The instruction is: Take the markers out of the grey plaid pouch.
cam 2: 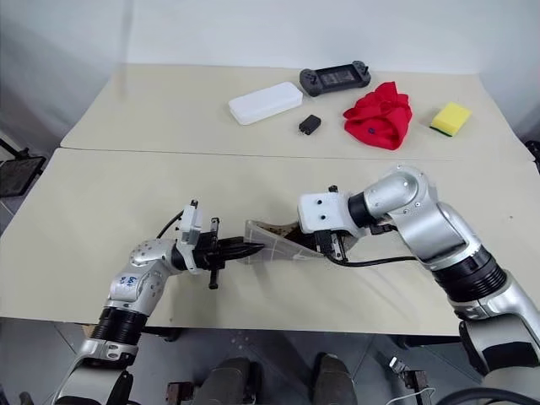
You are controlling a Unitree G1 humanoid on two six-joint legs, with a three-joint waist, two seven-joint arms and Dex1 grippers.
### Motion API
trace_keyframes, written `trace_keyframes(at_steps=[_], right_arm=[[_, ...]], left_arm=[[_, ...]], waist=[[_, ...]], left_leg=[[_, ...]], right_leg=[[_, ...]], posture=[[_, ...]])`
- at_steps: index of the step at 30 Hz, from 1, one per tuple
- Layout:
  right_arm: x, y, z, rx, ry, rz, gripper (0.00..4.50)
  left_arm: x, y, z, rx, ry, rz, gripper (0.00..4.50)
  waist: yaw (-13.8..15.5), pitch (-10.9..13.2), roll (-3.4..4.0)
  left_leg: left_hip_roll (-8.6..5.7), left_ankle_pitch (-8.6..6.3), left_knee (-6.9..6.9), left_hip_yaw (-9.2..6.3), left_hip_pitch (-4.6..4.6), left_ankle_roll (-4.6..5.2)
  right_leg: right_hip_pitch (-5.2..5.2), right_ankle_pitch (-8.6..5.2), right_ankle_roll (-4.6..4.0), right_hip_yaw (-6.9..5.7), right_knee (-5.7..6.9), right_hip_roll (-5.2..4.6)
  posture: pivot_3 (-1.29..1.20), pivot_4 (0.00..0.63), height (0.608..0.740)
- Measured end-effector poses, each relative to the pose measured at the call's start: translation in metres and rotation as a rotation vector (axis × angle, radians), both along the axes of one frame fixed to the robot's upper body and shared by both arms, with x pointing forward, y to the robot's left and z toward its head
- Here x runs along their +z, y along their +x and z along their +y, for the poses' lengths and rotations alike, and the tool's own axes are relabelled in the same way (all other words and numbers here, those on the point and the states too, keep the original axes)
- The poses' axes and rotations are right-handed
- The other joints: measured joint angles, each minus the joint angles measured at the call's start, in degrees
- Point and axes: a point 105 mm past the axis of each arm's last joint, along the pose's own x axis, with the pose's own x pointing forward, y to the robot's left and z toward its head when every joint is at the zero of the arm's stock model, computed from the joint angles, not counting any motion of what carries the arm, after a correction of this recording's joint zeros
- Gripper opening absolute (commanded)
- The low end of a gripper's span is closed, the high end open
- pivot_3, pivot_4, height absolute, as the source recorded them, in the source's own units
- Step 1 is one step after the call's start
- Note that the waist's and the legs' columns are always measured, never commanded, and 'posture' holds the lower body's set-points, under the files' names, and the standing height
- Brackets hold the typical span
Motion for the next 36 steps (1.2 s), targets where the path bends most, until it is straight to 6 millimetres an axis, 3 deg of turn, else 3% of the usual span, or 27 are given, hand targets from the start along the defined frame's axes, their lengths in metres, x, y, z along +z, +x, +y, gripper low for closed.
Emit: trace_keyframes(at_steps=[5, 18, 28, 36], right_arm=[[-0.004, 0.005, 0.002, -0.018, -0.011, -0.013, 1.74], [-0.016, 0.011, 0.006, -0.009, -0.088, -0.02, 1.74], [-0.035, 0.015, 0.007, -0.046, -0.176, 0.02, 1.74], [-0.043, 0.023, 0.016, -0.083, -0.167, 0.028, 1.74]], left_arm=[[0.0, 0.0, 0.0, 0.002, 0.0, 0.0, 0.0], [-0.001, 0.001, 0.0, 0.01, 0.001, 0.002, 0.0], [-0.002, 0.002, -0.001, 0.016, -0.001, -0.001, 0.0], [-0.005, 0.004, 0.002, 0.036, -0.001, 0.015, 0.0]], waist=[[-0.05, -0.02, -0.03], [-0.36, -0.03, -0.05], [-0.62, -0.06, -0.1], [-1.45, -0.37, -0.49]], left_leg=[[0.0, 0.0, 0.0, 0.01, 0.0, 0.0], [0.01, 0.0, 0.0, 0.0, 0.01, 0.0], [0.01, 0.0, 0.03, 0.0, 0.02, -0.01], [0.03, 0.03, 0.02, -0.01, 0.29, -0.06]], right_leg=[[0.0, 0.0, 0.0, 0.0, 0.01, 0.0], [0.0, 0.0, 0.0, 0.0, 0.02, 0.01], [0.01, 0.0, 0.0, 0.01, 0.05, 0.01], [0.22, 0.0, -0.01, 0.05, 0.12, 0.01]], posture=[[0.0, 0.15, 0.74], [0.0, 0.15, 0.74], [0.0, 0.15, 0.74], [0.0, 0.15, 0.74]])
